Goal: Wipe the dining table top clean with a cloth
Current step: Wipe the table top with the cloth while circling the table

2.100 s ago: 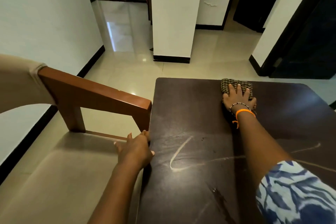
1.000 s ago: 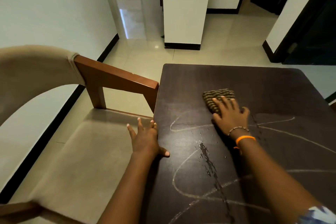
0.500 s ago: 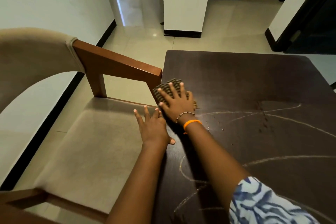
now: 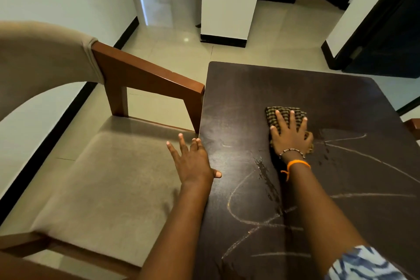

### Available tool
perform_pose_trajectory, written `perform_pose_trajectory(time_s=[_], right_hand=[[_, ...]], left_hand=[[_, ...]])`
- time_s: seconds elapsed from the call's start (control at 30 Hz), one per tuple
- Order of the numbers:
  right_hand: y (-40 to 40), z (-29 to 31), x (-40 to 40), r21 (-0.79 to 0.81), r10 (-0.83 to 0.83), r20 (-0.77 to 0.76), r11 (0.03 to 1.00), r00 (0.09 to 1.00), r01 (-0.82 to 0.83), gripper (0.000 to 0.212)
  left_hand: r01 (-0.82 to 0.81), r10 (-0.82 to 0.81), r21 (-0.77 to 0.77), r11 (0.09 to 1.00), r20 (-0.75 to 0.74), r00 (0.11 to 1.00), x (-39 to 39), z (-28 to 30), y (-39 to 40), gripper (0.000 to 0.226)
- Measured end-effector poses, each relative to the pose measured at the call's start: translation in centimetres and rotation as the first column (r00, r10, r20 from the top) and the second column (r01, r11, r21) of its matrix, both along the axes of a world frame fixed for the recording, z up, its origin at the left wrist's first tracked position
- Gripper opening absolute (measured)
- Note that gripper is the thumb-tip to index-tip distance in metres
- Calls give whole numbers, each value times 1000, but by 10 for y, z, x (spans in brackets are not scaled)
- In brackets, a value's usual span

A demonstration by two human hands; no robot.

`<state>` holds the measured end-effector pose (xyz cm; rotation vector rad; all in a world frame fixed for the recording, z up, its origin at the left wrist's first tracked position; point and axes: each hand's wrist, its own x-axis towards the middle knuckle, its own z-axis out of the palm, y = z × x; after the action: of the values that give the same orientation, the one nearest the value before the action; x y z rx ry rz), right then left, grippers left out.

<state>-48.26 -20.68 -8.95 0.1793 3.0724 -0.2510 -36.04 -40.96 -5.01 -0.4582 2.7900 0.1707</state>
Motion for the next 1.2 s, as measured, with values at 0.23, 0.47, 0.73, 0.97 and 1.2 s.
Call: perform_pose_trajectory(time_s=[0.23, 0.47, 0.73, 0.97, 1.2], right_hand=[[-125, -4, -1, -49, 329, -30, 942, 944, -331, 52], [-125, -11, 46, -45, 655, -34, 753, 755, -656, 51], [0, -6, 39, 20, 361, -49, 933, 931, -360, 54], [34, 0, 42, -41, -189, -33, 981, 981, 187, 52], [-91, -3, 85, -81, 300, -31, 950, 953, -301, 56]], left_hand=[[20, -20, -2, 1000, -20, 1000, 1, -2, 0, 99], [-4, 4, 74, 997, 9, 1000, 28, 2, 1, 118], [66, -68, 18, 998, 110, 992, 31, 9, 7, 122], [62, -58, -46, 997, 89, 994, 35, 6, 11, 120], [23, -15, -74, 997, 115, 993, 39, 10, 17, 111]])
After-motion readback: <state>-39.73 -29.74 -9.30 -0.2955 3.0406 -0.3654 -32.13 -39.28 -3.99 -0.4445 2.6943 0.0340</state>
